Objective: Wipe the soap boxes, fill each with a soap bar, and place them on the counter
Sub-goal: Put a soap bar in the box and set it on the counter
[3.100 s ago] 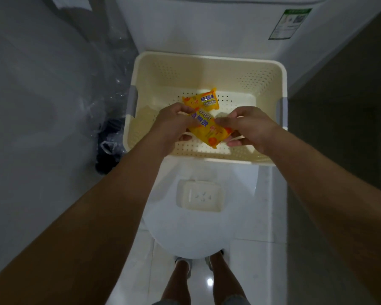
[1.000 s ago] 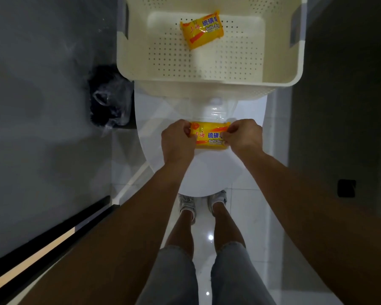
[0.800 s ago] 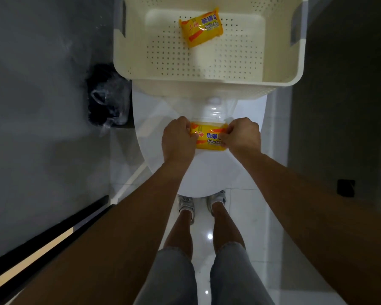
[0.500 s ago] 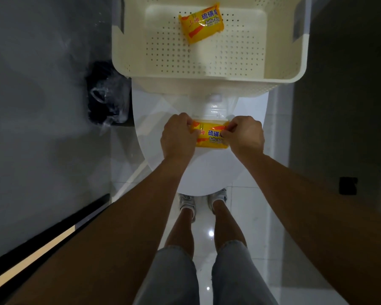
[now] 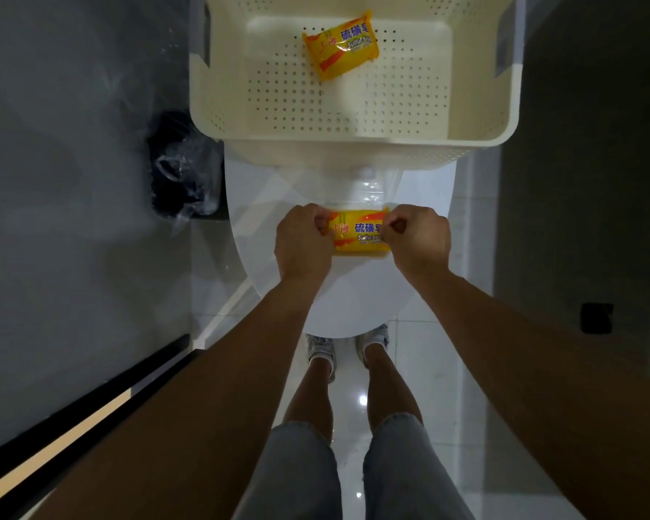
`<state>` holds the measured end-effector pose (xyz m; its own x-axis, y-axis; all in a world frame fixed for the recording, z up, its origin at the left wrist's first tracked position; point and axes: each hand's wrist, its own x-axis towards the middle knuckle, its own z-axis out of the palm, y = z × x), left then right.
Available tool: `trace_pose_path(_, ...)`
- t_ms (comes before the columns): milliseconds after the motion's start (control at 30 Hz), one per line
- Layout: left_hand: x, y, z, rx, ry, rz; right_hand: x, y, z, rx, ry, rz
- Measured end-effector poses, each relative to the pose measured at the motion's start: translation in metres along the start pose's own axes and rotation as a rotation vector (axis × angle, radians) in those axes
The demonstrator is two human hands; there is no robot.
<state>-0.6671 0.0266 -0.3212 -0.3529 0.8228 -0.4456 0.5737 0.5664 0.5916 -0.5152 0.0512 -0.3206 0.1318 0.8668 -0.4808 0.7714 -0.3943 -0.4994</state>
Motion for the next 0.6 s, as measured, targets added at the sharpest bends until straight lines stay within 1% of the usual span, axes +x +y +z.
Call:
trace_pose_path(100, 0.002, 0.000, 0.000, 0.030, -0.004, 0.020, 0.001, 0.003, 0.001, -0.029, -0.030, 0.009)
trace_pose_path(267, 0.006, -0.001, -0.007, -0.007, 0.024, 0.019, 0.003, 0.002, -0.003, -0.068, -0.044, 0.009)
trace_pose_path(400, 0.015, 0.007, -0.018, -0.152, 0.061, 0.046, 0.008, -0.003, -0.014, 0.062, 0.105, 0.040)
trace_pose_path(433, 0.018, 0.010, -0.020, -0.178, 0.052, 0.050, 0.009, -0.005, -0.016, 0.114, 0.119, 0.038)
trace_pose_path(533, 0.022, 0.018, -0.025, -0.233, -0.022, 0.055, 0.009, -0.010, -0.020, 0.284, 0.076, 0.003)
trace_pose_path(600, 0.018, 0.019, -0.028, -0.276, -0.034, 0.058, 0.006, -0.008, -0.021, 0.335, 0.075, -0.016)
